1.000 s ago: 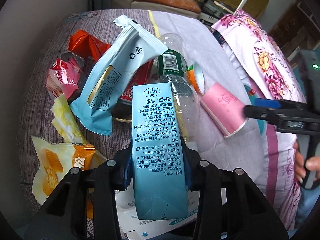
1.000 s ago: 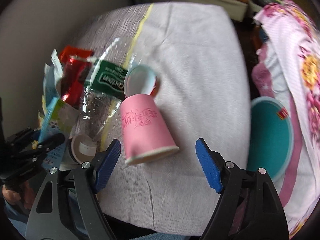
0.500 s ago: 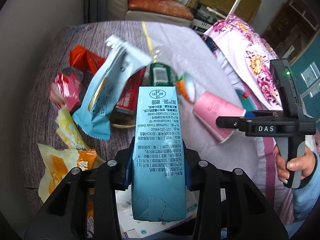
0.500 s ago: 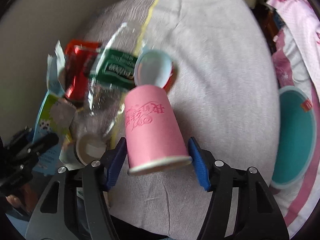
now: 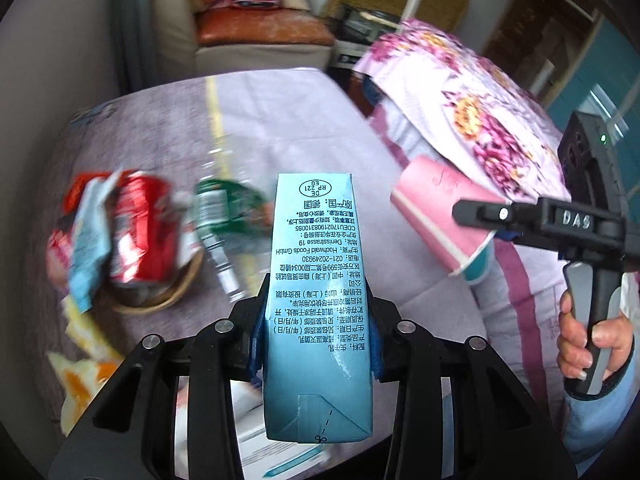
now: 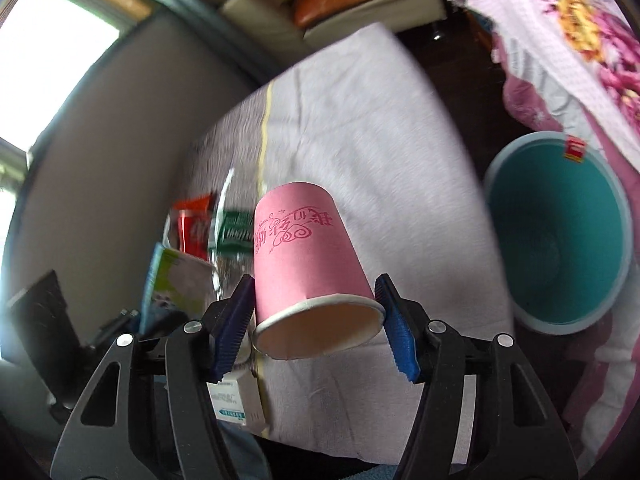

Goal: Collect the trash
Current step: 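Carry carton and pink cup over the teal bin and open both tools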

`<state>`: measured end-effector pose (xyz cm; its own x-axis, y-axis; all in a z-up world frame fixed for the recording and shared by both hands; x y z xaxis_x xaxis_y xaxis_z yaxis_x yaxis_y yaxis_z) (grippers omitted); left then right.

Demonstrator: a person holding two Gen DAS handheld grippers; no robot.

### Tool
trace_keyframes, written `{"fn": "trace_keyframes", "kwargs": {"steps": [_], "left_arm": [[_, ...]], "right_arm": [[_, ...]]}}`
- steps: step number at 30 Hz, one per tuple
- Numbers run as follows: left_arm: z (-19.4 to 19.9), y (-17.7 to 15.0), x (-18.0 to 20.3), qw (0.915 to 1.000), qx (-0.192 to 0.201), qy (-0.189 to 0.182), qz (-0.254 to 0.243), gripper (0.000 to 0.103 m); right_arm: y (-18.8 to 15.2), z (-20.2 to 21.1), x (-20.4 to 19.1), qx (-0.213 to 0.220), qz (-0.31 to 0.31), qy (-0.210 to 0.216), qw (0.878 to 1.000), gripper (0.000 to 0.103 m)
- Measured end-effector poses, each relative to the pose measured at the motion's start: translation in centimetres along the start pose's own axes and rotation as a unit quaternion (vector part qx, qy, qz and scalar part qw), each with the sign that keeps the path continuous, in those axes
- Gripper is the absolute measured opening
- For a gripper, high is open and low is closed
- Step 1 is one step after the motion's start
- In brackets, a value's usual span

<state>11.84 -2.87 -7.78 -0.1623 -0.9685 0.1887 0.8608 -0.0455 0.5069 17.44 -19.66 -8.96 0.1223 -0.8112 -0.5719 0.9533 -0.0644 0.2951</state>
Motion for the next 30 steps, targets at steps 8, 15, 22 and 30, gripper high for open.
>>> {"fn": "trace_keyframes", "kwargs": {"steps": [8,15,22,30], "left_arm": [[-5.6,3.7,8.9,0.9961,-0.019,-0.048,-0.072,0.040],[-12.0,6.1,17.0,0.9878,-0.049,-0.080,-0.124,0.040],[-18.6,6.0,21.9,0.9784,-0.102,-0.088,-0.157,0.040],[-21.4,5.1,23.2,0.9730,-0.129,-0.077,-0.175,0.060]], "right_arm": [[3.0,5.9,7.1,0.075,-0.072,-0.018,0.994,0.059],[3.2,8.9,15.7,0.117,-0.145,-0.059,0.981,0.059],[2.5,9.3,21.3,0.118,-0.188,-0.075,0.972,0.059],[2.6,8.1,24.2,0.105,-0.210,-0.084,0.968,0.059]]}}
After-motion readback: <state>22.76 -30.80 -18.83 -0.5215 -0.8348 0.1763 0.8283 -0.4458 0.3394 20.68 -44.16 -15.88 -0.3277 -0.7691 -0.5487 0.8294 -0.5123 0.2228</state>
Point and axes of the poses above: each gripper's, at about its wrist camera, not at the fingertips, and z roughly against the way its jaws point, x to its right, y to its top, the point moved 10 cm from there along -z, roughly the way its jaws point, and after that the axes turned 3 degrees about -z, right-handed, at the moved point
